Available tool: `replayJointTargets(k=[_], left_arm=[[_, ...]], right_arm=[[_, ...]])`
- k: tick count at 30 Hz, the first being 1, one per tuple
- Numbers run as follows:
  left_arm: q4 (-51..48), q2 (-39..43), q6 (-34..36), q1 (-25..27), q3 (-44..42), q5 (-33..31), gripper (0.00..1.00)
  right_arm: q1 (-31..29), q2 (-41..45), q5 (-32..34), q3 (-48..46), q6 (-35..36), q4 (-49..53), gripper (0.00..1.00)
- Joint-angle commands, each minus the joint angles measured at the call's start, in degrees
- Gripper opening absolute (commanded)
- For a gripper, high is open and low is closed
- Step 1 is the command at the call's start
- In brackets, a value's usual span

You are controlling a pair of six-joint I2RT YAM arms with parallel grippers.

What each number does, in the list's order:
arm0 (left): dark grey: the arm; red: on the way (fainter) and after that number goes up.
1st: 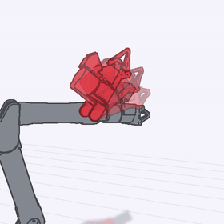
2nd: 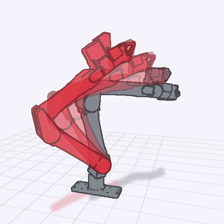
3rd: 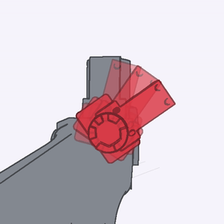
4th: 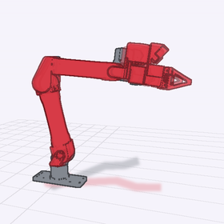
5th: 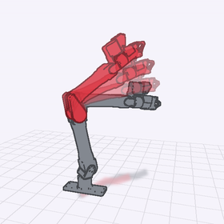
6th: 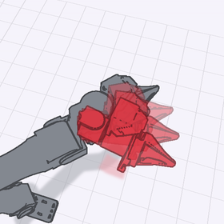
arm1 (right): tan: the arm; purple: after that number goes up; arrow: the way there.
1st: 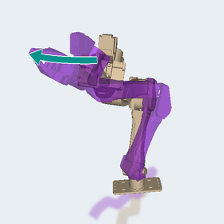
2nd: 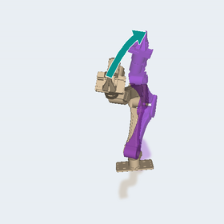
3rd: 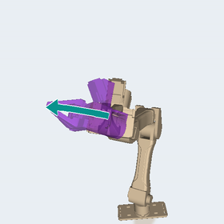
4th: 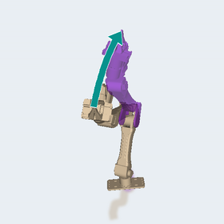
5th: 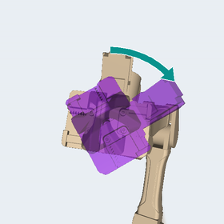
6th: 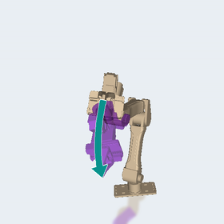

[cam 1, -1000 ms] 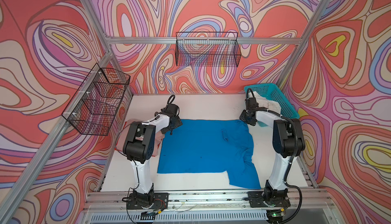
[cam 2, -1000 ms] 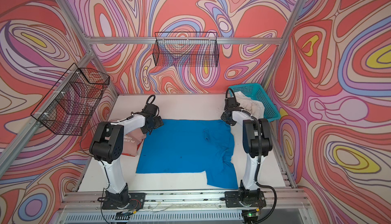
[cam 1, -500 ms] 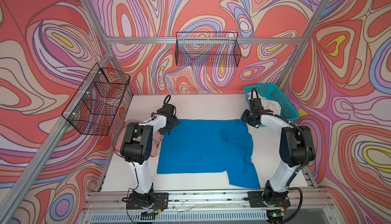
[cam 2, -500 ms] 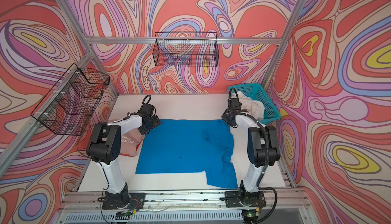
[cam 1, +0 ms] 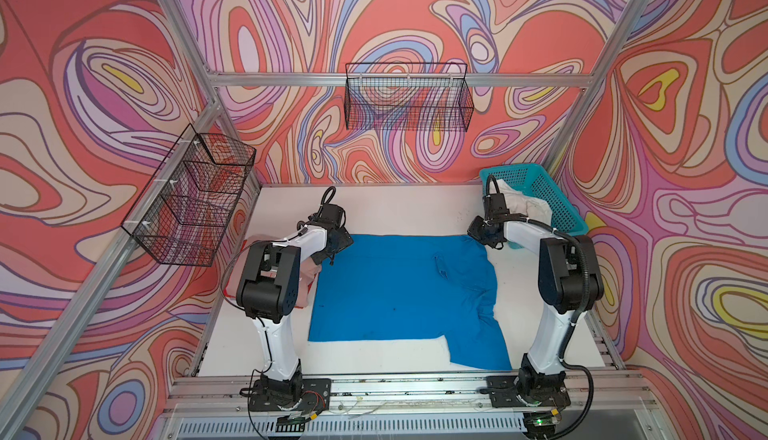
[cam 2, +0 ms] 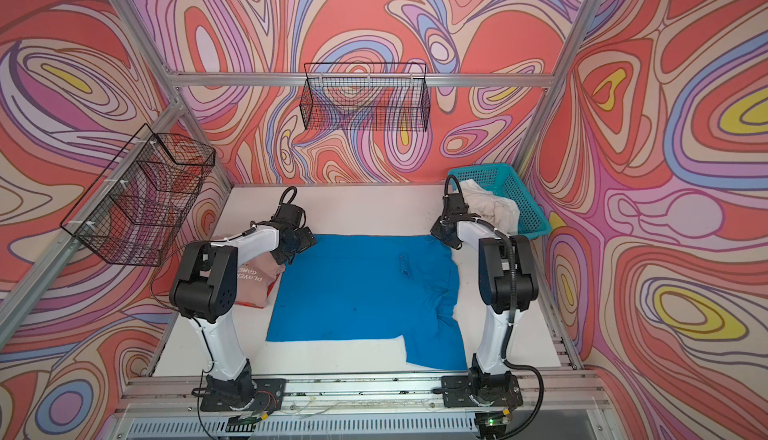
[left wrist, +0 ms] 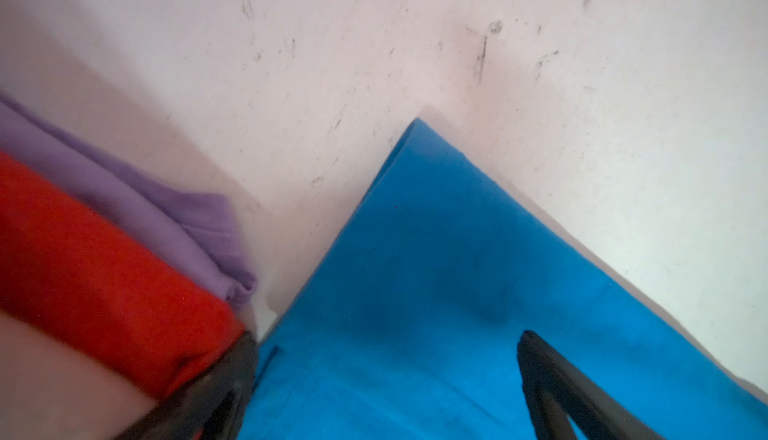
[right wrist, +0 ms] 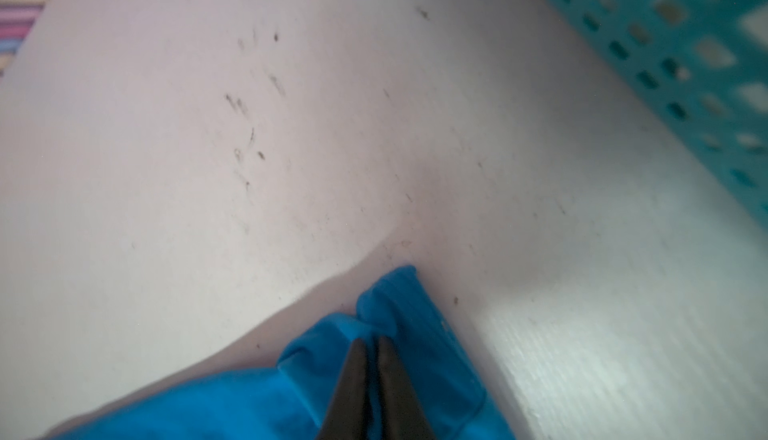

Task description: Fold and stack the t-shirts

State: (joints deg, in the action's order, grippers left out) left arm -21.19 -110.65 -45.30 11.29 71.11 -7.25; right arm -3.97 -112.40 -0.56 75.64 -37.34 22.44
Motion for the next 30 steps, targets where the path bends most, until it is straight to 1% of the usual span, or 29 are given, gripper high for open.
replayJointTargets(k=[1,9,11,15,17,19,21,25,27,29,30], left_arm=[[-6.4,-1.3,-1.8,-1.2,-2.4,-0.3,1.00],[-6.4,-1.4,-1.8,-1.2,-2.4,-0.4,1.00],[-6.4,-1.4,-1.8,-1.2,-2.4,-0.4,1.00],[-6.4,-1.4,-1.9,-1.2,-2.4,-0.5,1.00],[-6.4,-1.4,-1.9,-1.2,-2.4,-0.5,1.00],[-6.4,-1.4,-1.9,-1.2,-2.3,-0.5,1.00],[-6.4,-1.4,-1.9,-1.2,-2.2,-0.5,1.00],[-6.5,-1.5,-1.8,-1.2,-2.1,-0.4,1.00],[-6.8,-1.6,-1.8,-1.2,-2.0,-0.5,1.00],[-6.8,-1.6,-1.8,-1.2,-1.9,-0.4,1.00],[-6.9,-1.7,-1.9,-1.2,-1.9,-0.5,1.00]], right_arm=[[-0.3,2.1,4.7,-1.4,-1.6,-0.1,0.00],[-0.2,6.2,9.7,-2.9,-3.1,0.6,0.00],[-0.2,7.6,12.5,-2.8,-4.1,2.1,0.00],[-0.2,9.7,16.0,-2.6,-5.0,4.0,0.00],[-0.2,9.9,18.1,-1.8,-5.8,6.4,0.00],[-0.2,10.1,19.3,-1.6,-6.9,8.0,0.00],[-0.2,10.8,17.8,-2.7,-6.7,7.2,0.00],[-0.2,10.1,12.9,-3.0,-5.1,6.6,0.22],[-0.2,10.3,13.5,-3.0,-4.3,7.0,0.34],[-0.2,11.1,16.7,-2.8,-4.3,8.4,0.45],[-0.2,11.1,17.2,-3.1,-4.0,8.0,0.46]])
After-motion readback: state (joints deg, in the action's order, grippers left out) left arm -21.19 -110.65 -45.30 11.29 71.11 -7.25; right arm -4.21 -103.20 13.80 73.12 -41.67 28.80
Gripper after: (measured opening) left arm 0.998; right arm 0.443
